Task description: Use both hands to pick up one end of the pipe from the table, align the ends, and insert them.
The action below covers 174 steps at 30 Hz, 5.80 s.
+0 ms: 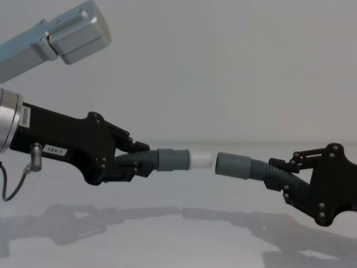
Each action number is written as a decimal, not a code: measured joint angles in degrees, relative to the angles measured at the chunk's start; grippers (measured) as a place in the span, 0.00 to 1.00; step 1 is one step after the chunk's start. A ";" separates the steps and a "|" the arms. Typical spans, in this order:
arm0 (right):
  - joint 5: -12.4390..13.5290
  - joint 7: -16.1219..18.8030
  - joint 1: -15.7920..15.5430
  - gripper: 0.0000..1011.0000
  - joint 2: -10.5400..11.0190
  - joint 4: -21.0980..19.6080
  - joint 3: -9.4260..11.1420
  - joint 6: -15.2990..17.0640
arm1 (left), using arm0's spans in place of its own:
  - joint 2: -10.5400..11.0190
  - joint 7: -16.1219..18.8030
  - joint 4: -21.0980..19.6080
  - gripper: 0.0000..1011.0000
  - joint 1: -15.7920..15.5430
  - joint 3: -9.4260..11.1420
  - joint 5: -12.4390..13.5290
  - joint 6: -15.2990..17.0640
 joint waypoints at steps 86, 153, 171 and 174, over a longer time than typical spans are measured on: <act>2.05 2.98 3.14 0.21 -0.96 4.00 -1.30 -3.91 | 0.89 -3.11 2.54 0.29 -3.87 3.35 -2.74 -1.85; 4.40 5.31 3.69 0.21 -0.38 3.47 -2.08 -3.58 | 1.89 -2.16 1.75 0.29 -2.14 1.83 -2.66 -1.49; 4.27 5.13 3.96 0.21 -0.41 3.95 -2.09 -3.02 | 2.25 -2.28 1.16 0.29 -1.96 1.85 -2.73 -1.62; 4.24 5.12 4.04 0.21 -0.34 4.09 -2.06 -2.98 | 2.36 -2.28 1.00 0.29 -1.92 1.80 -2.74 -1.56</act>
